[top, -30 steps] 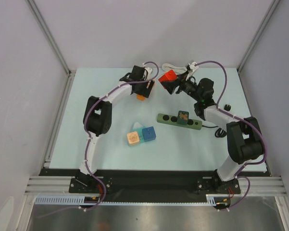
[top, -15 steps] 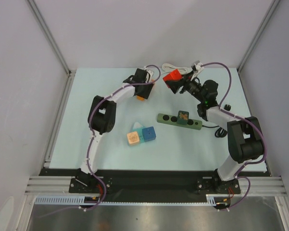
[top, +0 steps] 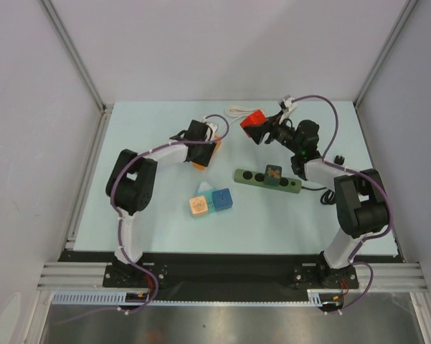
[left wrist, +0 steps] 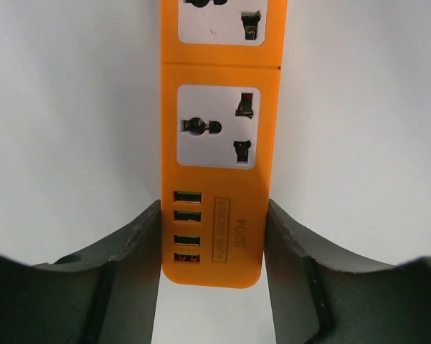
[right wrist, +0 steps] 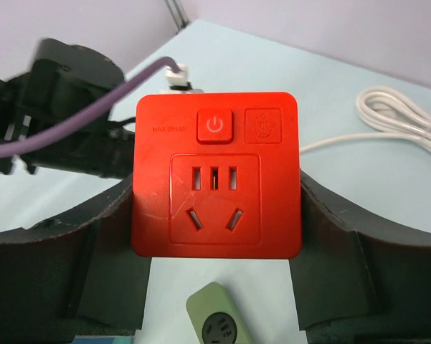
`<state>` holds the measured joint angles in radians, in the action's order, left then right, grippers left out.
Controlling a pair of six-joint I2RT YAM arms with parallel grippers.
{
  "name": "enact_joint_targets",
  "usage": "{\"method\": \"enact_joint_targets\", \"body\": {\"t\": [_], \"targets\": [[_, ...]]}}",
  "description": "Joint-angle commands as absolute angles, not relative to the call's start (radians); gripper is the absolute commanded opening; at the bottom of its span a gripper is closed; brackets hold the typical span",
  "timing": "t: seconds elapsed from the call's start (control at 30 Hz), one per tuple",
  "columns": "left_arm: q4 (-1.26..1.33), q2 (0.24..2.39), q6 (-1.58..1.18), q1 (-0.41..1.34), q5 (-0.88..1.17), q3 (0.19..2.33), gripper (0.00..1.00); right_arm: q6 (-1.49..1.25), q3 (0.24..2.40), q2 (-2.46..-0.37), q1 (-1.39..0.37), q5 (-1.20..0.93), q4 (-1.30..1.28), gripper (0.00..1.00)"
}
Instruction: Insert the plug
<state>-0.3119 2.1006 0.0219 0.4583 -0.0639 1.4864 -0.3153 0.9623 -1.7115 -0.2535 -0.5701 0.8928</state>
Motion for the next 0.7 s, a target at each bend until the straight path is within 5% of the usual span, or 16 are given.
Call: {"method": "enact_joint_targets", "body": {"t": [0.0, 0.07, 0.2, 0.43, 0.67], "targets": [[-0.299, 1.974, -0.02, 0.462, -0.095, 1.35, 0.35, -0.245, 0.974, -1.721, -0.29, -0.607, 0.844, 0.0], [-0.305, 1.928, -0.038, 0.468, -0.095, 1.31, 0.38, -0.239, 0.98, -1.727, -0.304, -0.624, 0.819, 0.0], [-0.333, 1.815, -0.097, 0.466, -0.146, 1.244, 0.71, -0.174, 1.032, -1.756, -0.36, -0.659, 0.737, 0.0], [-0.437, 1.637, -0.224, 0.398, -0.057, 1.267, 0.77, 0.098, 1.432, -1.974, -0.455, -0.707, 0.267, 0.0], [-0.333, 1.445, -0.423, 0.187, 0.42, 1.103, 0.76, 0.301, 1.693, -2.161, -0.497, -0.684, 0.034, 0.0]]}}
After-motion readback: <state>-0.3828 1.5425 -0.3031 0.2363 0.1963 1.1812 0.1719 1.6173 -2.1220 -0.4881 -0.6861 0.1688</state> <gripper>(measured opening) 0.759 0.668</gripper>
